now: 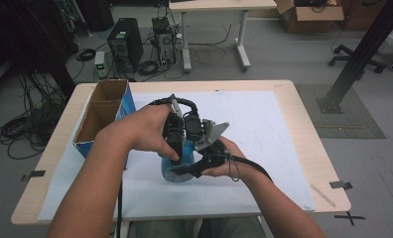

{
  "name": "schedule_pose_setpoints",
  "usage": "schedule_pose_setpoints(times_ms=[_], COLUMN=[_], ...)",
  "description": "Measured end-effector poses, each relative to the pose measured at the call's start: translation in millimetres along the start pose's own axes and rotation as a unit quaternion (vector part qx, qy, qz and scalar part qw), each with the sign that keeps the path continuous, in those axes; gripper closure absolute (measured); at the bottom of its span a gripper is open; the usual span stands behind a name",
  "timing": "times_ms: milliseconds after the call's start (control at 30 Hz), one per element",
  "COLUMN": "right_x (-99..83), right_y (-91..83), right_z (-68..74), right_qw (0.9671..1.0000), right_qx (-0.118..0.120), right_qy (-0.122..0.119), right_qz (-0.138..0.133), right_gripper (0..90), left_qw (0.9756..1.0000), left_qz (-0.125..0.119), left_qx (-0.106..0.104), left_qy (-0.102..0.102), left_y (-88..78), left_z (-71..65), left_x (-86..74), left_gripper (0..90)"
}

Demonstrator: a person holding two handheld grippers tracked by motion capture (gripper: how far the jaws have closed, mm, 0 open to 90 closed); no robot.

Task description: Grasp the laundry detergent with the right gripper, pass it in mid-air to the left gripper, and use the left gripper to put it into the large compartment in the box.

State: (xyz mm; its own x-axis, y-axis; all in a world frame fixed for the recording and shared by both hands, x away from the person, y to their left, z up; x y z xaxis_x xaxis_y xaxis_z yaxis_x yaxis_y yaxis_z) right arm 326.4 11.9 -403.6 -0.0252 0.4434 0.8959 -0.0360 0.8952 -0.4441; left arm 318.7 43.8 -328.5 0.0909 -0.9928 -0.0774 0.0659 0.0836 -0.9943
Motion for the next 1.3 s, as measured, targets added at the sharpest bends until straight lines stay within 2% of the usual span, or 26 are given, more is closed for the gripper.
schedule_pose_setpoints(times_ms=[100, 200, 367, 400, 433, 467, 533, 667, 1067, 1300], right_x=[0.0, -0.9, -4.0, -5.7, -5.7, -5.6, -6.5, -6.1, -4.2, -6.4], right_y=[-0.6, -2.6, -4.9, -5.0, -5.0, -5.0, -5.1, -5.0, -8.9, -25.5], right_z=[1.2, -1.4, -3.4, -4.7, -4.7, -2.2, -3.8, -4.2, -5.8, -11.8], right_qw=[0.9999, 0.9998, 0.9995, 0.9994, 0.9994, 0.9991, 0.9989, 0.9985, 0.9982, 0.9973], right_qx=[0.001, -0.007, -0.011, -0.016, -0.016, -0.01, -0.02, -0.022, -0.019, -0.033], right_qy=[0.011, 0.011, 0.025, 0.026, 0.026, 0.037, 0.039, 0.045, 0.049, 0.053], right_qz=[-0.006, -0.012, -0.018, -0.017, -0.017, -0.019, -0.02, -0.024, -0.029, -0.04], right_gripper=[37.8, 34.2, 25.3, 20.1, 20.1, 18.2, 13.5, 5.5, 0.1, 0.1], left_qw=[1.0, 1.0, 1.0, 1.0, 1.0, 1.0, 1.0, 1.0, 0.9999, 0.9998], left_qz=[0.001, 0.001, 0.001, 0.0, 0.0, 0.0, 0.0, 0.002, 0.005, 0.003], left_qx=[-0.001, -0.004, 0.0, -0.001, -0.001, -0.001, -0.001, -0.001, -0.001, -0.004], left_qy=[0.002, 0.005, -0.002, -0.003, -0.003, -0.003, -0.003, -0.004, -0.013, -0.019], left_y=[-0.6, -1.2, -0.4, -0.8, -0.8, -1.0, -1.1, -1.7, -2.6, -3.2], left_z=[0.6, 1.0, 2.9, 3.4, 3.4, 3.3, 3.4, 3.9, 6.1, 7.8], left_x=[0.2, 0.0, -0.4, -0.2, -0.2, -0.3, -0.1, -0.2, -3.9, -6.0], left_gripper=[38.2, 38.2, 38.2, 38.2, 38.1, 38.1, 38.1, 38.1, 38.1, 38.1])
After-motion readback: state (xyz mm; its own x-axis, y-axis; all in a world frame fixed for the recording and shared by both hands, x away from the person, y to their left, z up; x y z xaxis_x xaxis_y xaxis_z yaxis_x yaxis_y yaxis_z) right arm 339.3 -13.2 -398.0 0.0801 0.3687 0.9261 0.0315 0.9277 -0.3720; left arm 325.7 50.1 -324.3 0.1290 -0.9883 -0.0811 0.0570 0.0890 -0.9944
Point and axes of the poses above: each handheld gripper's, and its own axes: y roughly forward along the jaws, x roughly out of its top, z roughly to its left, the point moved 9 cm from there along y, roughly forward along the jaws, and after that the axes turned 1 degree about y, right-handed, at the moved point
